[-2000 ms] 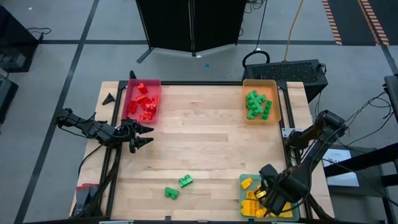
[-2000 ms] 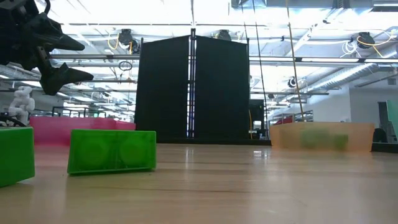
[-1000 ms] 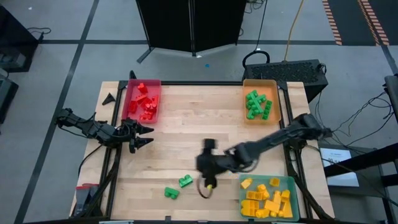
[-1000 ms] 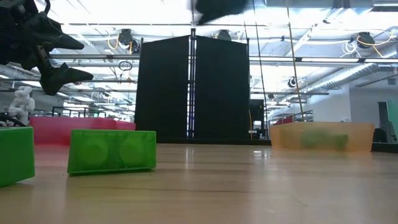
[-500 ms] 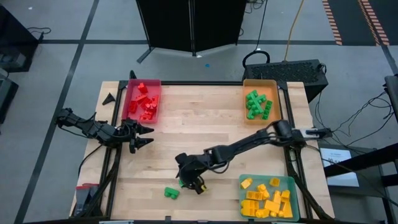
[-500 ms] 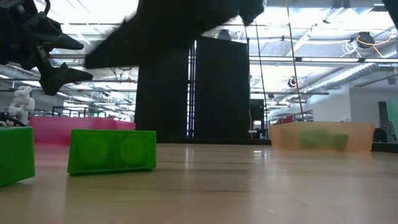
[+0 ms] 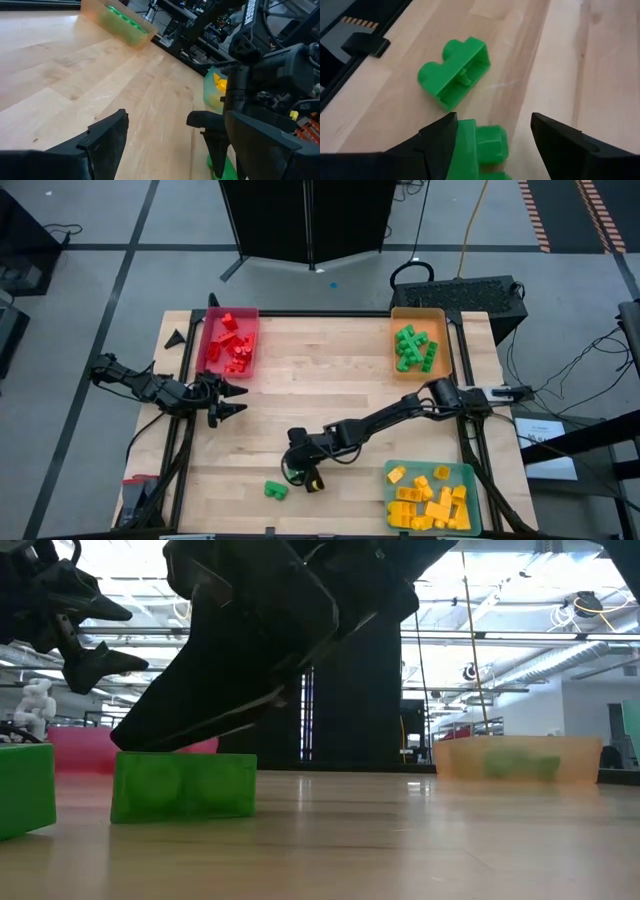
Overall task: Sort blocks
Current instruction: Put the green game piece into the orange bin
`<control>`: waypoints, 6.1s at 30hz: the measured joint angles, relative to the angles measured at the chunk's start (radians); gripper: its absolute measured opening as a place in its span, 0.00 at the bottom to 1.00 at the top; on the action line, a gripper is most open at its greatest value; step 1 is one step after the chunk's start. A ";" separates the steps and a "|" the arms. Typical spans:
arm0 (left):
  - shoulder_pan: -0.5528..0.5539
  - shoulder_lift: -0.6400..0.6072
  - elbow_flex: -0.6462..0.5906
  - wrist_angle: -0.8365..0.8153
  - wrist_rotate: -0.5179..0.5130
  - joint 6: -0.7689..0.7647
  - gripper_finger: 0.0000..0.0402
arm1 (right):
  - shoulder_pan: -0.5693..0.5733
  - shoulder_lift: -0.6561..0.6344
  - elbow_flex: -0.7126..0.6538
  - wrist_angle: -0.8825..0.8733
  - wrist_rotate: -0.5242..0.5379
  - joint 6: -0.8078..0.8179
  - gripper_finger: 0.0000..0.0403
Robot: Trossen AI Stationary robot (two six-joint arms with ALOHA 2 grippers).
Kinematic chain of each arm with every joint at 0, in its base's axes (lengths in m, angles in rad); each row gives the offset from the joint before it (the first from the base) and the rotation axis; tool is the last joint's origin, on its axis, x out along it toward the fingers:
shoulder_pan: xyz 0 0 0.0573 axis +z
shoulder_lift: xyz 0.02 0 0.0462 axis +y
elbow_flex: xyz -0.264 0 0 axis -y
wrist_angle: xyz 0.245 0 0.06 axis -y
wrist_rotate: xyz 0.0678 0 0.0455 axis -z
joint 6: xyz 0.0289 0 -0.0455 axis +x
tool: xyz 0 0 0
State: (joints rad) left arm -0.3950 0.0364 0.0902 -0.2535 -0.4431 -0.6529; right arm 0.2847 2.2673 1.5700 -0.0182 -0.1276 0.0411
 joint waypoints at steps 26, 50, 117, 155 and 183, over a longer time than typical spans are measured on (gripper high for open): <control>0.000 0.010 0.000 -0.001 0.001 -0.022 0.83 | 0.081 -0.038 -0.103 -0.105 0.122 0.257 0.64; 0.000 0.010 0.000 0.002 0.001 -0.045 0.83 | 0.165 -0.084 -0.143 -0.204 0.415 0.447 0.39; 0.000 0.014 0.000 0.006 -0.085 -0.048 0.83 | -0.408 -0.945 -0.661 0.119 0.410 0.465 0.84; 0.000 0.017 0.000 -0.002 -0.003 -0.046 0.83 | 0.183 0.169 0.284 0.120 0.706 0.432 0.84; 0.000 0.021 0.000 -0.002 0.010 -0.046 0.83 | 0.188 0.304 0.283 0.239 0.596 0.472 0.84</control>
State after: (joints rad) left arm -0.3950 0.0574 0.0906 -0.2554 -0.4332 -0.6987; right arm 0.4729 2.5716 1.8530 0.2203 0.4681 0.5127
